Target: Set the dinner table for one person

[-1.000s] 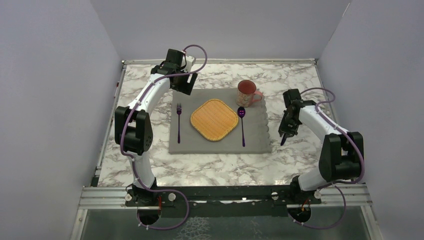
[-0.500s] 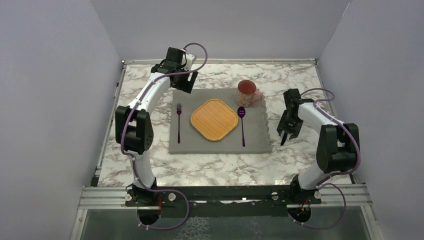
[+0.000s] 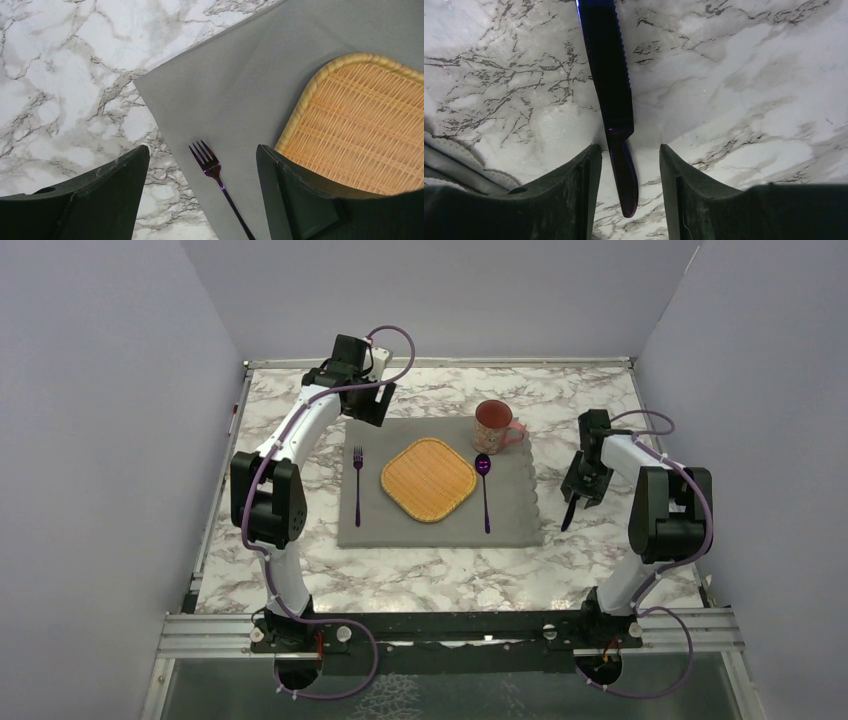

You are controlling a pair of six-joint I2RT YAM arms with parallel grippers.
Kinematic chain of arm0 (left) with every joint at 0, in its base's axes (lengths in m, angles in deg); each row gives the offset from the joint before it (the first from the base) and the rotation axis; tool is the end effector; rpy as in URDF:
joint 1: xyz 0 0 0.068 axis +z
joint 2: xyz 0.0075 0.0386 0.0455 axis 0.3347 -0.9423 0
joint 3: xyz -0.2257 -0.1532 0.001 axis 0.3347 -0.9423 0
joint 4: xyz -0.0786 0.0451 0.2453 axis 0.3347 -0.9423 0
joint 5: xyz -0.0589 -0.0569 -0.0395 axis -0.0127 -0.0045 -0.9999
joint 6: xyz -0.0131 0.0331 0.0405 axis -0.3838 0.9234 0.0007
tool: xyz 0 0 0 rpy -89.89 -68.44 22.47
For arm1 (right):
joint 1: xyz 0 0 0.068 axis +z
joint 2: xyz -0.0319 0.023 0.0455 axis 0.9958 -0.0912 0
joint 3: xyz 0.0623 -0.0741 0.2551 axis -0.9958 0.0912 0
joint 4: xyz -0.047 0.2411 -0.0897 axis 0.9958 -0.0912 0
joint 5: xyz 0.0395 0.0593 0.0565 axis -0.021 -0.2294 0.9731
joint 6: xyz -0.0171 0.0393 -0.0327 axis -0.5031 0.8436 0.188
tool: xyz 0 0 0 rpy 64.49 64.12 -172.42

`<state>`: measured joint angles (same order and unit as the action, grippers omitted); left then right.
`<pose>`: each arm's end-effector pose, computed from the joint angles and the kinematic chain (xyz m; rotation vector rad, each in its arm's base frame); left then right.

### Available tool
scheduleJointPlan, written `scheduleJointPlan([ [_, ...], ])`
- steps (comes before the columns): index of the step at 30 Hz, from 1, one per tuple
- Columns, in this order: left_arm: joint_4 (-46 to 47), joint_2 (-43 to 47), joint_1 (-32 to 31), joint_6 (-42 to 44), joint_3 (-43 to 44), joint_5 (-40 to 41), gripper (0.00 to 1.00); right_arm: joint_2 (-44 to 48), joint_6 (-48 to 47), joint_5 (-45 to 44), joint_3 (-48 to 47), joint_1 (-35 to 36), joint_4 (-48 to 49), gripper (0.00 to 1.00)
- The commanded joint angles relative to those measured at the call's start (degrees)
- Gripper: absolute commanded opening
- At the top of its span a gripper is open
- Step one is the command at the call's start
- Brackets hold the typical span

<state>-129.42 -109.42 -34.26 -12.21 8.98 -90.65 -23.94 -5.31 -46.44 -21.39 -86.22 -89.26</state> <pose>0.4155 -0.1114 0.2910 0.5231 2.3997 -0.1255 0.3144 -0.0149 0.1675 0.7181 2.8066 -0.2134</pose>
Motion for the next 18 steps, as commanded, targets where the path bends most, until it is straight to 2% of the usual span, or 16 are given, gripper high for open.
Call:
scheduleJointPlan([
  [1, 0.72, 2.72, 0.2, 0.01, -0.23, -0.87, 0.81, -1.86, -0.58, 1.16, -0.01, -0.13, 2.87, 0.5],
  [8, 0.74, 2.95, 0.2, 1.14, 0.27, -0.1, 0.81, -3.21, -0.04, 1.9, 1.48, -0.13, 4.15, 0.43],
  [16, 0.63, 2.68, 0.2, 1.59, 0.92, -0.05, 0.81, -3.96, 0.24, 0.76, 2.82, -0.13, 4.8, 0.15],
  [18, 0.66, 2.69, 0.17, 1.68, 0.91, 0.01, 0.81, -4.08, 0.16, 0.61, 3.28, -0.13, 4.93, 0.11],
])
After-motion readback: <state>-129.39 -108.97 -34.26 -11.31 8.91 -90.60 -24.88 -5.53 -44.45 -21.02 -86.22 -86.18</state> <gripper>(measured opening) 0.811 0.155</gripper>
